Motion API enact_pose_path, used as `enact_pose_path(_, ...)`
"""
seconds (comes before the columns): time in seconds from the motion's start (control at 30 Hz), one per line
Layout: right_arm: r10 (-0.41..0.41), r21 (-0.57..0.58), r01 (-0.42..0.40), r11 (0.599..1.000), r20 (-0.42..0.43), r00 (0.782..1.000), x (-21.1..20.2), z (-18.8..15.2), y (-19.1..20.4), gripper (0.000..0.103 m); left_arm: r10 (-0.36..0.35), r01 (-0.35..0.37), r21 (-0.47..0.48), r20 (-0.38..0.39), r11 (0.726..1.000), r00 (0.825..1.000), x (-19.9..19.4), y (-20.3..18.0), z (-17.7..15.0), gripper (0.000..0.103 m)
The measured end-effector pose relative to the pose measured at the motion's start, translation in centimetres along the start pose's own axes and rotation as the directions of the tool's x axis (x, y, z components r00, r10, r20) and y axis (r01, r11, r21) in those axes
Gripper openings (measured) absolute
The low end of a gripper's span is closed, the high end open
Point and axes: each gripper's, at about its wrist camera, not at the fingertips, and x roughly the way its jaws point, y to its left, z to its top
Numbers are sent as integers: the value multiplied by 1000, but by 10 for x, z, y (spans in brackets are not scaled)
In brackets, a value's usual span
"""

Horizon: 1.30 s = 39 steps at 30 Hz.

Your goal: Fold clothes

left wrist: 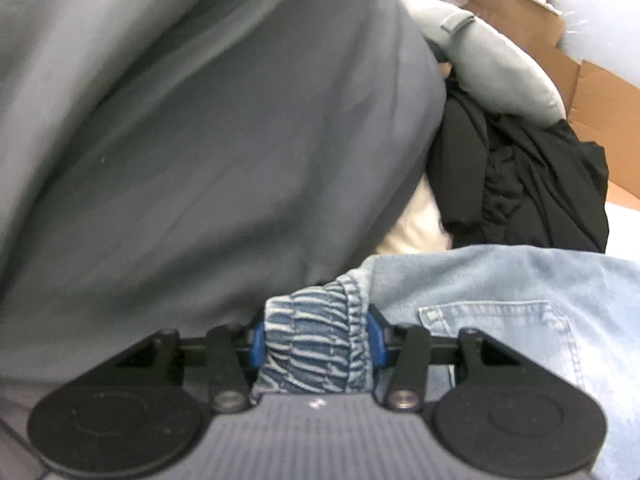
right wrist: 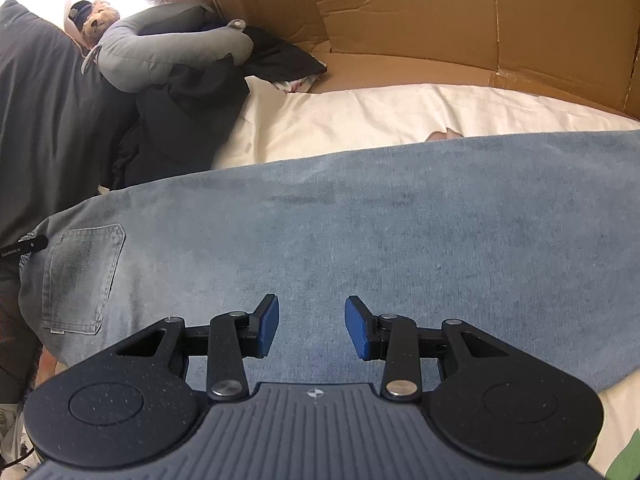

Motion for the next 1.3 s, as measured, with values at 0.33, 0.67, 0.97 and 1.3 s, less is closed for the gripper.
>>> enact_pose_path(0.33, 3, -26, -2, 1000, 20, 1000, 17, 27, 7, 44, 48, -45, 73, -43, 996, 998, 42, -11, -3, 55)
enact_pose_path(0.67, 13, -77, -11, 997, 26, 1000, 37, 50, 22, 44, 9, -11, -67, -23, 998, 1000, -28, 6, 14, 65)
enact_pose_path(0.97, 14, -99, -14, 995, 6, 1000, 51, 60, 35, 44, -81, 64, -156, -104, 986, 991, -41, 9, -6, 46)
enact_pose_path(1.3, -24, -127, 16, 992, -63, 998, 96, 66, 35, 44, -123, 90, -189, -169, 978, 978, -13, -4, -32, 37)
